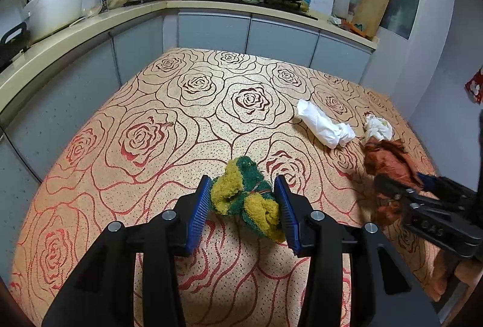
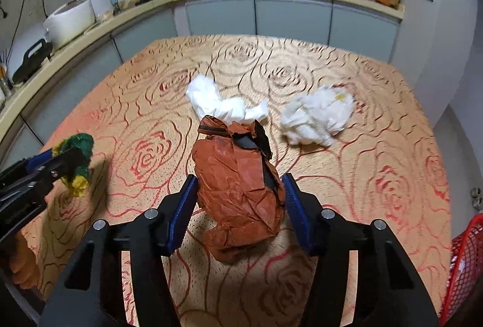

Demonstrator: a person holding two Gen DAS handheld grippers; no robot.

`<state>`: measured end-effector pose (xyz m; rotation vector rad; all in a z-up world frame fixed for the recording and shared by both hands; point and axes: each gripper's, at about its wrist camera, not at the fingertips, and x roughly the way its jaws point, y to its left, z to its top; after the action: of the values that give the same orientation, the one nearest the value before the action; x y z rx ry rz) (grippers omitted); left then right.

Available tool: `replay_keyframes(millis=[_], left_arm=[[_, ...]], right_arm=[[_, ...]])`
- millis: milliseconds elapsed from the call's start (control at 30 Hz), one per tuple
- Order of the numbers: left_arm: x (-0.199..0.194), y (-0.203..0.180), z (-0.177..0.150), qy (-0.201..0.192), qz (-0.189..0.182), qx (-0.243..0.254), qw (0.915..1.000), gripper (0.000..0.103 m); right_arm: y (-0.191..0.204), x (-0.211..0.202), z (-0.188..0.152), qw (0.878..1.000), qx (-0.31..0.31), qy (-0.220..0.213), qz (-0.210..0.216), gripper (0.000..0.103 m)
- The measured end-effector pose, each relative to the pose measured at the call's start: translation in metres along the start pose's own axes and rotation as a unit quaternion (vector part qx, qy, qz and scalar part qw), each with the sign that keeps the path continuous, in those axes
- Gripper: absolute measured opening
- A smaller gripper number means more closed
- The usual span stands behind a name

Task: Collect trash
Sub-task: 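Grasp the yellow-green foam net with the left tool while the right tool grasps the brown paper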

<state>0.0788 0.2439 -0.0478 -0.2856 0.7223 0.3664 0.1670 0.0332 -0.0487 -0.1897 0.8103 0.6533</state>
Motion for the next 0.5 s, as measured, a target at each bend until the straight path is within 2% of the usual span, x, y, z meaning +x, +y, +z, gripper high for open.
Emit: replay_keyframes(millis=[500], left_arm=[[-0.031, -0.036, 0.011, -0.038, -0.026, 0.030, 0.9985, 0.042]], right_arm=[[-0.033, -0.090, 0.006, 0.995, 0.030, -0.091, -0.025, 0.055]])
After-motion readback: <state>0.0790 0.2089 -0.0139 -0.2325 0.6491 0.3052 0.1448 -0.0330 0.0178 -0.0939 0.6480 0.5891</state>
